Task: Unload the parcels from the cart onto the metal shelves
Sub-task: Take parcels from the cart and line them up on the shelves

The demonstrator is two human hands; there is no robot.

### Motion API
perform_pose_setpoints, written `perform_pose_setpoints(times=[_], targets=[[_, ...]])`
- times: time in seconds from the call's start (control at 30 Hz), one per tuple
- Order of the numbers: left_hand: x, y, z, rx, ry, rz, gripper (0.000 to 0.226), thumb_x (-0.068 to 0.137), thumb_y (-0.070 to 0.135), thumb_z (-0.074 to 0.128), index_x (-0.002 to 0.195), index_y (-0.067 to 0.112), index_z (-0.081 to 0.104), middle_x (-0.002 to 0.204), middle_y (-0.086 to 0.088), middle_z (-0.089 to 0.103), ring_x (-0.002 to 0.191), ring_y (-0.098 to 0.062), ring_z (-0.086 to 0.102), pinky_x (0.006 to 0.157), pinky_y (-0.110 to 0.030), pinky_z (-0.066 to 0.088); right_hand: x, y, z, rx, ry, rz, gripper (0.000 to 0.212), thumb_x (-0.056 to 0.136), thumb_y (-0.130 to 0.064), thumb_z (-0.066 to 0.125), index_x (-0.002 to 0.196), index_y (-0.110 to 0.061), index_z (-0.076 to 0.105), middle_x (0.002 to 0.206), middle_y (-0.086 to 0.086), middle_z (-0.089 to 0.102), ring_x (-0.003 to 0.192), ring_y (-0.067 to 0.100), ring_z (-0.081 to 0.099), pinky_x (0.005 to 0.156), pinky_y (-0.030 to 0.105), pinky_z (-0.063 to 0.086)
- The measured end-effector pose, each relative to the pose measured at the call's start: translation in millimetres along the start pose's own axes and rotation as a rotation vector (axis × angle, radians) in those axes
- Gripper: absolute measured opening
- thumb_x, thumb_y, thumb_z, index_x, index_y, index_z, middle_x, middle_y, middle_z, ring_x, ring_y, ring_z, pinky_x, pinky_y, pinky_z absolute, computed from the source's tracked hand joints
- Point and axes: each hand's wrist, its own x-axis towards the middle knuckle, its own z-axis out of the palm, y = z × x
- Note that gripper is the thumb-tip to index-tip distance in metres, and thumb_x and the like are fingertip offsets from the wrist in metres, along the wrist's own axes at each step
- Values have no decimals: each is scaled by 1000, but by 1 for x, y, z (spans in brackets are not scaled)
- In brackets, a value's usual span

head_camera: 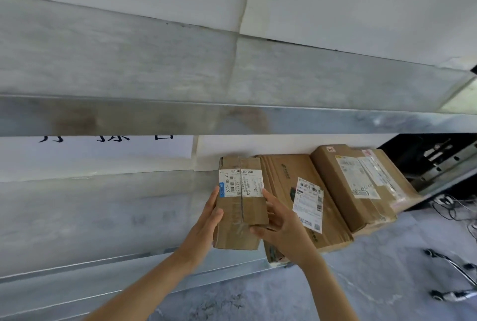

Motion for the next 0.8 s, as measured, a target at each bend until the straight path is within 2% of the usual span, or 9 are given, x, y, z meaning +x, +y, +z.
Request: perform_pose_setpoints(times=[0.13, 0.23, 0.3, 0.4, 0.53, 0.6, 0.7, 0.73, 0.8], targets=[[7, -8, 9, 45, 50, -19, 45, 101, 33, 28, 132, 58, 8, 127, 39, 36, 110, 19, 45, 80, 1, 39, 11, 3, -8, -108, -33, -6, 87, 73, -2, 80, 142, -30, 34, 115, -20, 61, 101, -5, 63, 79, 14, 52], [14, -14, 14, 53, 91, -3, 43, 95, 51, 36, 125, 67, 9, 132, 40, 35, 122, 10, 44, 98, -9, 37, 14, 4, -12, -189, -1, -16, 82, 71, -5, 82, 140, -25, 43, 106, -24, 60, 92, -11, 63, 73, 9, 51], [17, -15, 17, 61, 96, 10, 50, 91, 57, 39, 130, 65, 8, 137, 36, 35, 126, 7, 42, 103, -12, 34, 15, 1, -15, -254, 37, -3, 76, 71, -12, 83, 137, -24, 48, 100, -24, 59, 83, -9, 63, 69, 3, 47], [19, -10, 29, 100, 69, 14, 67, 89, 49, 36, 144, 46, -2, 146, 24, 30, 129, 6, 38, 93, 0, 34, 16, 0, -23, -389, 106, -4, 66, 73, -17, 82, 132, -20, 54, 102, -13, 56, 81, -9, 50, 69, -1, 40], [19, -8, 38, 108, 62, 28, 57, 96, 38, 33, 140, 45, -2, 145, 23, 29, 120, 19, 35, 83, 7, 30, 18, -2, -30, -449, 91, -20, 61, 74, -17, 81, 130, -20, 56, 105, -11, 53, 84, -8, 48, 70, -3, 37], [19, -9, 37, 108, 68, 23, 58, 98, 36, 34, 142, 43, -2, 148, 18, 31, 123, 9, 40, 83, 5, 33, 19, -1, -29, -472, 76, -19, 61, 76, -17, 80, 131, -20, 55, 107, -10, 52, 87, -3, 49, 68, 0, 38], [19, -10, 30, 152, 54, 19, 55, 94, 48, 35, 135, 58, -1, 147, 19, 34, 127, -2, 43, 100, -10, 37, 18, -3, -25, -510, 59, -11, 62, 79, -17, 75, 136, -18, 50, 122, -2, 51, 109, 10, 47, 76, 6, 35], [19, -10, 26, 159, 36, 12, 57, 93, 53, 36, 135, 62, -2, 148, 22, 32, 130, -4, 42, 108, -22, 36, 18, -6, -24, -529, 39, 2, 62, 81, -19, 73, 138, -17, 47, 128, 2, 48, 116, 14, 44, 85, 12, 35], [18, -9, 18, 219, 12, -12, 56, 91, 63, 34, 134, 68, -1, 150, 27, 26, 134, -7, 37, 113, -42, 32, 18, -15, -18, -601, -10, 44, 63, 84, -25, 67, 141, -18, 41, 138, 6, 39, 127, 23, 35, 102, 30, 35]])
